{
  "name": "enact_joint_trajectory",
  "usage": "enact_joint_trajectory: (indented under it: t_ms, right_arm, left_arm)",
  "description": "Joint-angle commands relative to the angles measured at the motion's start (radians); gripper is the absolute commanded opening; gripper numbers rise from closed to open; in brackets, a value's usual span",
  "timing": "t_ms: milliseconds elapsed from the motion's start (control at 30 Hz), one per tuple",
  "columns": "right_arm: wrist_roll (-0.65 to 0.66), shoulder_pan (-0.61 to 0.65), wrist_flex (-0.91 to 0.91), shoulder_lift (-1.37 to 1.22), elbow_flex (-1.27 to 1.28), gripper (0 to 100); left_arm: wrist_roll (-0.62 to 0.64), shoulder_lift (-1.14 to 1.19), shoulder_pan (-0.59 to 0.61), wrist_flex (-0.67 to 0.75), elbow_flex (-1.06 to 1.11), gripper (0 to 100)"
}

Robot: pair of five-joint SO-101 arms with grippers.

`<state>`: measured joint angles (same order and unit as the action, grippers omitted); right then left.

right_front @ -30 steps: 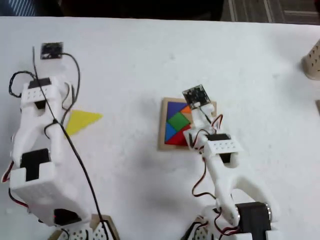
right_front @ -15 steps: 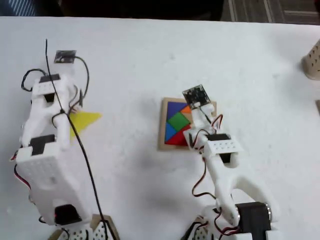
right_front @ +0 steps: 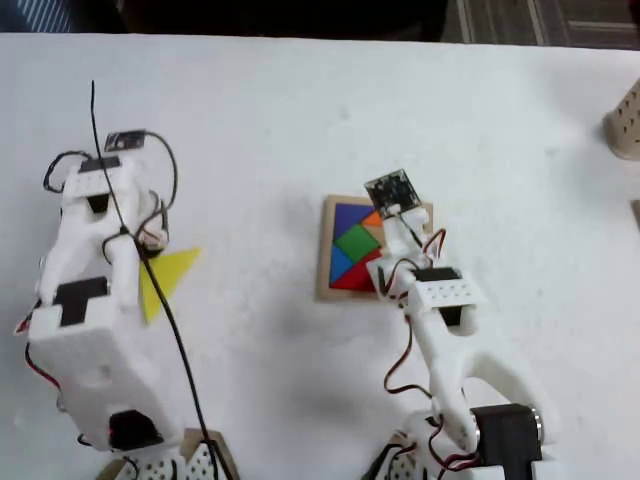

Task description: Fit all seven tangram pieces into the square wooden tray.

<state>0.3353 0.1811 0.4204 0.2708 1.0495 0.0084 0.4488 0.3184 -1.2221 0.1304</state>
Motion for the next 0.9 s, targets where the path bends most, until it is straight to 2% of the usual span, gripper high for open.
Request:
enact_joint_trajectory:
  t_ms: [0, 167, 267, 367, 533, 667, 767, 867]
  right_arm:
    - [0.012, 0.024, 0.007, -0.012, -0.012, 1.8]
    - [0.012, 0.024, 0.007, -0.012, -0.012, 1.8]
    - [0.012, 0.024, 0.007, -0.012, -0.012, 1.8]
    - [0.012, 0.024, 0.007, -0.012, -0.012, 1.8]
    - [0.012, 0.024, 0.007, -0.012, -0.012, 1.8]
    - [0.012, 0.024, 0.007, -0.012, -0.012, 1.8]
    - [0.012, 0.024, 0.007, -0.012, -0.012, 1.8]
    - [0.012, 0.024, 0.007, -0.012, -0.012, 1.8]
  left_arm:
    - [0.031, -0.186, -0.064, 0.095, 0.270, 2]
    - [0.025, -0.400, -0.068, 0.253, 0.450, 2]
    - [0.012, -0.453, -0.051, 0.275, 0.460, 2]
    - [-0.135, -0.464, -0.053, 0.275, 0.459, 4]
    - [-0.318, -0.463, -0.065, 0.241, 0.474, 17]
    - [-0.529, -0.464, -0.062, 0.230, 0.470, 18]
    - [-0.609, -0.464, -0.064, 0.230, 0.470, 20]
    - [-0.654, -0.461, -0.062, 0.230, 0.470, 28]
